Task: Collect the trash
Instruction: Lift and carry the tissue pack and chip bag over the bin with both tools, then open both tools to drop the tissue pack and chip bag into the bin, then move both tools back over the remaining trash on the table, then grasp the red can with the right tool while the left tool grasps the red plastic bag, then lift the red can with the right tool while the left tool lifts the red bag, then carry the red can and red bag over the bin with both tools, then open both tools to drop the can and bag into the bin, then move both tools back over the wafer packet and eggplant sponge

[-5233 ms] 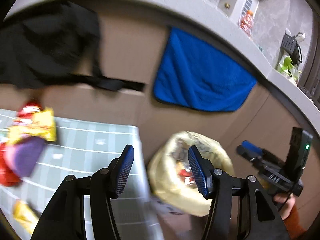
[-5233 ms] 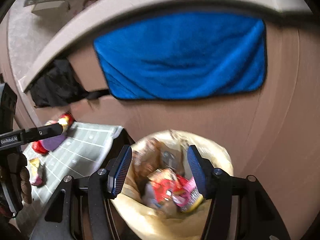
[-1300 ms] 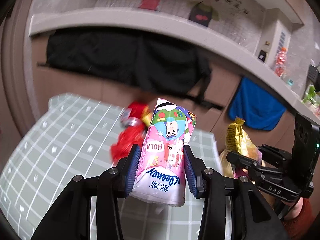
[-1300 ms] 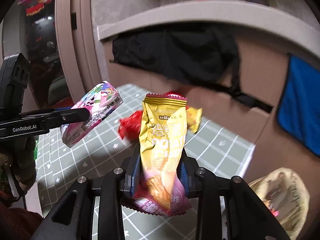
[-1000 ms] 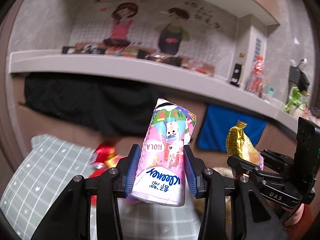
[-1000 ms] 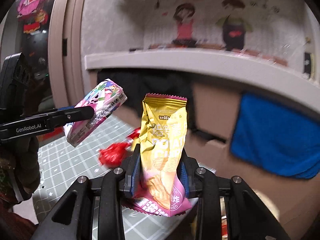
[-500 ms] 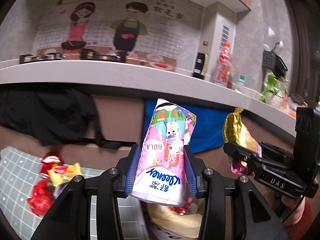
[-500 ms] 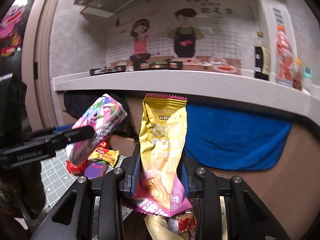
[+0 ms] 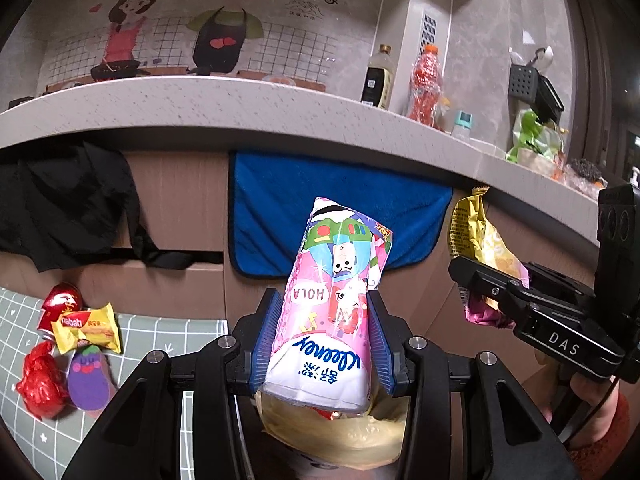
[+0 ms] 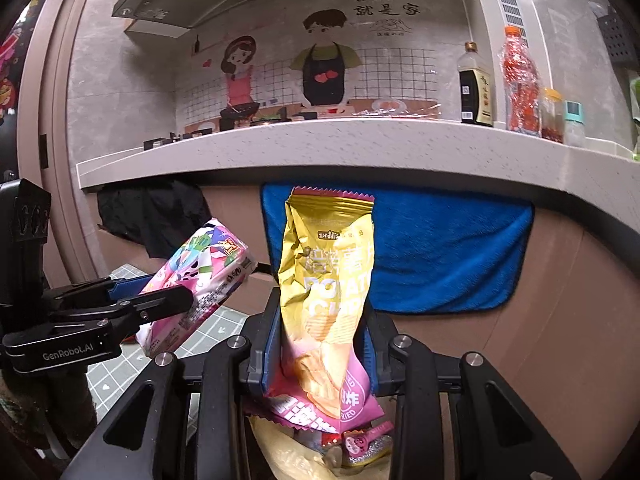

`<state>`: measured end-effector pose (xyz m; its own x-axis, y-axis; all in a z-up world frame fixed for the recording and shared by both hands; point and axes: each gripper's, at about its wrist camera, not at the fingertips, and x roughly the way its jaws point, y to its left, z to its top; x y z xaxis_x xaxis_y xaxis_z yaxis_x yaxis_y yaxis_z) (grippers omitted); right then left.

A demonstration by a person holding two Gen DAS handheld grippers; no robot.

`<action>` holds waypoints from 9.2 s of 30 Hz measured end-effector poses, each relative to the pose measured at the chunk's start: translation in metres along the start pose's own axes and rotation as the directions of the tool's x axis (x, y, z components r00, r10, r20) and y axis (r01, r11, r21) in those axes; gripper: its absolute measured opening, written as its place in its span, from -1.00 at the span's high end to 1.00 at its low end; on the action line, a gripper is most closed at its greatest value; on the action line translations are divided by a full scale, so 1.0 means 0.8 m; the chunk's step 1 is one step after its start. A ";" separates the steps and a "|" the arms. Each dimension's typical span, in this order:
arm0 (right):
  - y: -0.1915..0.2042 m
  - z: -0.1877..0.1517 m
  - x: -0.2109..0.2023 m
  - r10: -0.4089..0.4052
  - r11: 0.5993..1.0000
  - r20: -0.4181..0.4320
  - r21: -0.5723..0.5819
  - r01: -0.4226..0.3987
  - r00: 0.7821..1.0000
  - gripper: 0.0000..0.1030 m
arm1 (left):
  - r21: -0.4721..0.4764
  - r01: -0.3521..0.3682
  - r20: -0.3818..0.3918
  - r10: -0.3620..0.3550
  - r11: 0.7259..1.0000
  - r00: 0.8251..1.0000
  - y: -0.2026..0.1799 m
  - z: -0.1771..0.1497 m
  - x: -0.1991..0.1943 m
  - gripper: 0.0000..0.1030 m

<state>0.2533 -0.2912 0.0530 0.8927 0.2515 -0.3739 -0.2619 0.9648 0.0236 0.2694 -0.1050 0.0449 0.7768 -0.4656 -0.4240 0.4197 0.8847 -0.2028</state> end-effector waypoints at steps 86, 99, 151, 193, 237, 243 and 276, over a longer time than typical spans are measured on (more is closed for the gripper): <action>0.221 -0.071 0.180 0.252 0.967 -0.290 0.033 -0.253 0.923 -0.09 | -0.438 -0.297 -0.269 0.191 0.849 0.944 0.435 -0.137 -0.034 -0.41; 0.289 -0.074 0.224 0.288 0.948 -0.363 -0.023 -0.318 0.886 -0.09 | -0.534 -0.234 -0.272 0.096 0.813 0.957 0.457 -0.150 -0.057 -0.18; 0.458 -0.035 0.456 0.273 0.950 -0.459 -0.010 -0.313 0.846 -0.65 | -0.608 -0.283 -0.099 0.282 0.742 0.954 0.533 -0.178 -0.243 -0.15; 0.194 0.036 0.048 0.183 0.977 0.049 -0.115 -0.177 0.982 -0.64 | -0.090 -0.175 0.117 0.185 0.980 0.976 0.166 0.014 -0.161 -0.15; -0.031 -0.057 0.026 -0.098 0.991 -0.049 0.083 0.102 0.994 -0.64 | 0.004 0.061 -0.113 -0.060 0.998 0.992 0.018 -0.038 0.061 -0.15; -0.047 -0.072 0.042 -0.084 0.989 -0.089 0.117 0.095 0.992 -0.64 | -0.004 0.062 -0.148 -0.062 0.998 0.987 0.017 -0.051 0.082 -0.15; 0.002 -0.075 0.072 0.024 0.997 -0.080 0.081 -0.017 0.996 -0.59 | -0.243 -0.208 -0.132 0.180 0.947 0.975 0.251 -0.022 0.007 -0.42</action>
<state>0.2819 -0.2799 -0.0243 0.8539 0.2673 -0.4465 -0.2464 0.9634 0.1055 0.3495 0.0702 -0.0140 0.7706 -0.2918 -0.5666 0.1217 0.9400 -0.3187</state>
